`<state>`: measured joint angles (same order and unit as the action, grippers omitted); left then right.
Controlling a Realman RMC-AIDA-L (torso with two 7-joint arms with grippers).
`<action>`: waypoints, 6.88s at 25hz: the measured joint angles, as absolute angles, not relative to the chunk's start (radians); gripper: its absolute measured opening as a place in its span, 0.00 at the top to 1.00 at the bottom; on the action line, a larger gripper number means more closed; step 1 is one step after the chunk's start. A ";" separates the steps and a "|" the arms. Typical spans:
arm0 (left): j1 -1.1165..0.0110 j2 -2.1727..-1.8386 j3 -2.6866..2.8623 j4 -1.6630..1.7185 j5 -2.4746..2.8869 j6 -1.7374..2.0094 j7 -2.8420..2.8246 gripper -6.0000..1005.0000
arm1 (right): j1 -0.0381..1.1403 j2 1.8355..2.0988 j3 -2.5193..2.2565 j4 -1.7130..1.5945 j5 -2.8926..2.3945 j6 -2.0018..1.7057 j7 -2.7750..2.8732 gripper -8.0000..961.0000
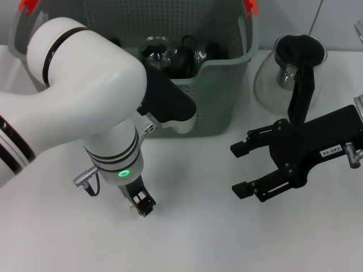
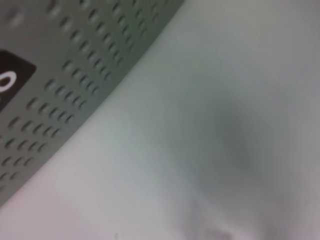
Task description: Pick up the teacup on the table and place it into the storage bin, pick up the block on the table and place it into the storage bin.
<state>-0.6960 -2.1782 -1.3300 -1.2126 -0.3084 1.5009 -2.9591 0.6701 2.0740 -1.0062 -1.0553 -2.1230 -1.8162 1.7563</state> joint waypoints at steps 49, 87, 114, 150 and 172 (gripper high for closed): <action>-0.628 -2.172 -1.428 -1.526 -0.316 1.708 -2.911 0.81 | 0.660 2.076 -1.000 -1.055 -2.122 -1.819 1.743 0.08; -0.904 -1.995 -2.206 -1.096 -0.521 1.172 -2.607 0.66 | 0.670 2.083 -0.996 -1.042 -2.120 -1.826 1.715 0.08; -0.309 -2.118 -2.528 -1.328 -1.287 1.970 -1.862 0.04 | 0.672 2.091 -0.973 -1.042 -2.015 -1.876 1.678 0.08; -0.458 -2.097 -2.505 -0.767 -1.057 1.812 -1.478 0.05 | 0.646 2.091 -0.983 -0.963 -2.120 -1.764 1.599 0.08; -0.458 -2.097 -2.505 -0.759 -1.031 1.811 -1.463 0.05 | 0.640 2.092 -0.983 -0.943 -2.120 -1.752 1.597 0.08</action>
